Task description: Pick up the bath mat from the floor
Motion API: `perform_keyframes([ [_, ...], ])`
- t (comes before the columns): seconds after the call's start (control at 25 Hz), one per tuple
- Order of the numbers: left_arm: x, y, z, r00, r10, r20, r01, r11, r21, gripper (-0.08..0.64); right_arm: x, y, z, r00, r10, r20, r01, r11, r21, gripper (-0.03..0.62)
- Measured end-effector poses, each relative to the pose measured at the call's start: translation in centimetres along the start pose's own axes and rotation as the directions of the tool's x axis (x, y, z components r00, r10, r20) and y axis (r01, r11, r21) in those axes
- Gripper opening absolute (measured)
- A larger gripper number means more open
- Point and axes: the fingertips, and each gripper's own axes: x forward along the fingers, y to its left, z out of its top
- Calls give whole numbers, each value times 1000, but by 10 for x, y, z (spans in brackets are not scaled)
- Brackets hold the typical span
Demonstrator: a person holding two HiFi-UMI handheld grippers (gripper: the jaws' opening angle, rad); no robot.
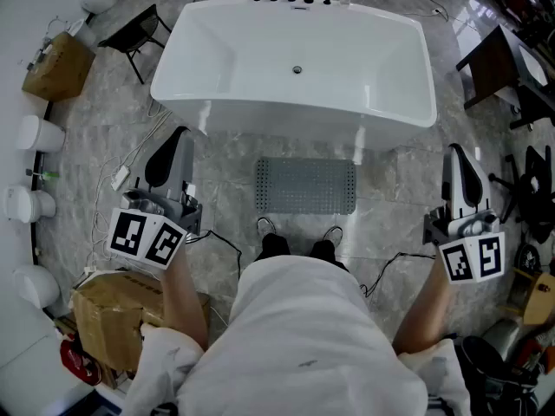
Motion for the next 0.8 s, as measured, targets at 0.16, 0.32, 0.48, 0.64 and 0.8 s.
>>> perform_keyframes([
  [0.16,2,-1,4,1000,1,9,-1,1000,3,12,0,-2,0,1000,-4,3,4,1000,5,6],
  [0.32,7,-1,2,1000,-7,7,7,1000,6,12,1,-5,-2,1000,-14,9,14,1000,16,6],
  [0.48,13,-2,1,1000,-17,4,17,1000,10,12,3,-9,-1,1000,-15,20,14,999,43,6],
  [0.64,19,-3,-3,1000,-25,-7,25,1000,6,12,3,-14,-8,999,-33,-3,33,999,38,6],
  [0.8,26,-5,-12,999,-35,-29,35,999,10,12,6,-19,-26,996,-61,-61,62,998,25,6],
])
